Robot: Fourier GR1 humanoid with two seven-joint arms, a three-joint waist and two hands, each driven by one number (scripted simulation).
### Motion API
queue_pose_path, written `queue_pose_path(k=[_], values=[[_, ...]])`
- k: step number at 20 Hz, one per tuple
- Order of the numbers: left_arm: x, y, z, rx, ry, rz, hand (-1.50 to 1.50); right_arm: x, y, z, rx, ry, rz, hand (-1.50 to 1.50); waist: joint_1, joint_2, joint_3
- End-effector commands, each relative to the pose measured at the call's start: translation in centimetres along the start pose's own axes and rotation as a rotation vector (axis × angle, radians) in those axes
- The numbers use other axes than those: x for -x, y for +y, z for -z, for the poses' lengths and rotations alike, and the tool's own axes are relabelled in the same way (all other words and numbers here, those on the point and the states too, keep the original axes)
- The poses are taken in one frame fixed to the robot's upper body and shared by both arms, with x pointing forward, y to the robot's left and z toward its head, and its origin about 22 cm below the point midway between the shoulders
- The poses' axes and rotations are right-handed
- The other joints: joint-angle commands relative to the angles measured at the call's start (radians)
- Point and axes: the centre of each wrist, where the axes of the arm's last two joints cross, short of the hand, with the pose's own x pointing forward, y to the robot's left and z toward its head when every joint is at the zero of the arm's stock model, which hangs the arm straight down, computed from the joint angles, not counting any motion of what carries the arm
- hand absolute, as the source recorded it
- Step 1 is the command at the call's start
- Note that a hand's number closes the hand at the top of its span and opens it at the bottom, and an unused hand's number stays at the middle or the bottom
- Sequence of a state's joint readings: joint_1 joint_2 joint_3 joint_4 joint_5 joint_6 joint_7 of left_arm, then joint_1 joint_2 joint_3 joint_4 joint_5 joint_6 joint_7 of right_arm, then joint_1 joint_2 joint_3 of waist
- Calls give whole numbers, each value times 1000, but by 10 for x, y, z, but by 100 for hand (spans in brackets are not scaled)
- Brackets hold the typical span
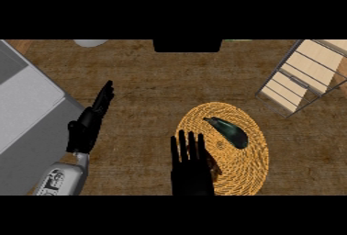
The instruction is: Pick the sweet potato from the placemat and place it in the tiered shelf
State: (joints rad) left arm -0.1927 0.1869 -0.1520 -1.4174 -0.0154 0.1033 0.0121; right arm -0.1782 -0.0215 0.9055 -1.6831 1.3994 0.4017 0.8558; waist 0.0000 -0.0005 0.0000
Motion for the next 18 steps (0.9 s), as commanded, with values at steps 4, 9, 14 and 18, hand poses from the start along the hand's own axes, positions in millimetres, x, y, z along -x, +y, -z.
queue_pose_path(k=[4, 9, 14, 18], values=[[-13, -14, -6, -1, -4, 1, 0, -5, 0, 5, -2, 29, -22, -150, 2, 0, 0], [-15, 4, 2, -1, 0, 2, 0, 15, 13, 8, -14, 32, -38, -150, -1, 0, 0], [-17, -9, -1, -10, 9, -22, 0, 30, 34, 22, -18, 44, -22, -150, 0, 0, 0], [1, 6, 19, -4, -12, -9, 0, 16, 47, 42, -63, 28, -35, -150, -1, 2, 0]])
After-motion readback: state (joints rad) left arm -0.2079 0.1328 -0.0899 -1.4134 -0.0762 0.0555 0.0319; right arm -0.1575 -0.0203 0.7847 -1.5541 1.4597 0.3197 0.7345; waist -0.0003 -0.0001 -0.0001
